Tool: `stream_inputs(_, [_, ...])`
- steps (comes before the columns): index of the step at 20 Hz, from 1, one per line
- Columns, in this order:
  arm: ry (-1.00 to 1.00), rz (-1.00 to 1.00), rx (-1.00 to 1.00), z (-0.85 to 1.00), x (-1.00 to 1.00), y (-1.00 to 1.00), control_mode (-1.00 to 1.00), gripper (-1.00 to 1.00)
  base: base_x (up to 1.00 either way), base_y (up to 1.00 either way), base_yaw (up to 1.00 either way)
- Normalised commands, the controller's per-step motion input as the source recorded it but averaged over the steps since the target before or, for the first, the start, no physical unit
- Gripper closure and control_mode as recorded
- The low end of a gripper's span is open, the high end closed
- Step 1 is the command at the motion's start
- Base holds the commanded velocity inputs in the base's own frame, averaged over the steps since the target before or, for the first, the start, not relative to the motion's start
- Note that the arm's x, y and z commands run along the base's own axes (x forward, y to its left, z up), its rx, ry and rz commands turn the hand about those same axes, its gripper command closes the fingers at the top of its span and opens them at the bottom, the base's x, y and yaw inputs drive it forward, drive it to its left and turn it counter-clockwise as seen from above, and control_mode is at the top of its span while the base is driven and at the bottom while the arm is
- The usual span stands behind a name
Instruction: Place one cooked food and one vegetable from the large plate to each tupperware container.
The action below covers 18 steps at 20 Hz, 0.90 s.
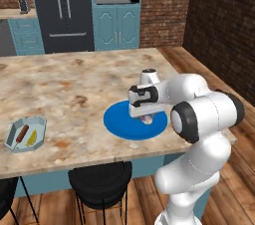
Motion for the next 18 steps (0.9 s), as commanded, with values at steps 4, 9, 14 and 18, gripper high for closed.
stream_inputs(4, [-0.05,-0.05,-0.03,1.0,-0.69,0.0,-1.0,1.0,0.0,0.0,0.0])
stream_inputs(9, [-0.03,-0.08,0.0,1.0,-1.0,0.0,-1.0,1.0,0.0,0.0,0.0])
stream_inputs(14, [0.0,-0.05,0.03,0.98,-1.0,-0.1,-1.0,1.0,0.0,0.0,0.0])
stream_inputs(18, [0.0,0.0,0.0,0.35,-0.39,-0.12,-1.0,1.0,0.0,0.0,0.0])
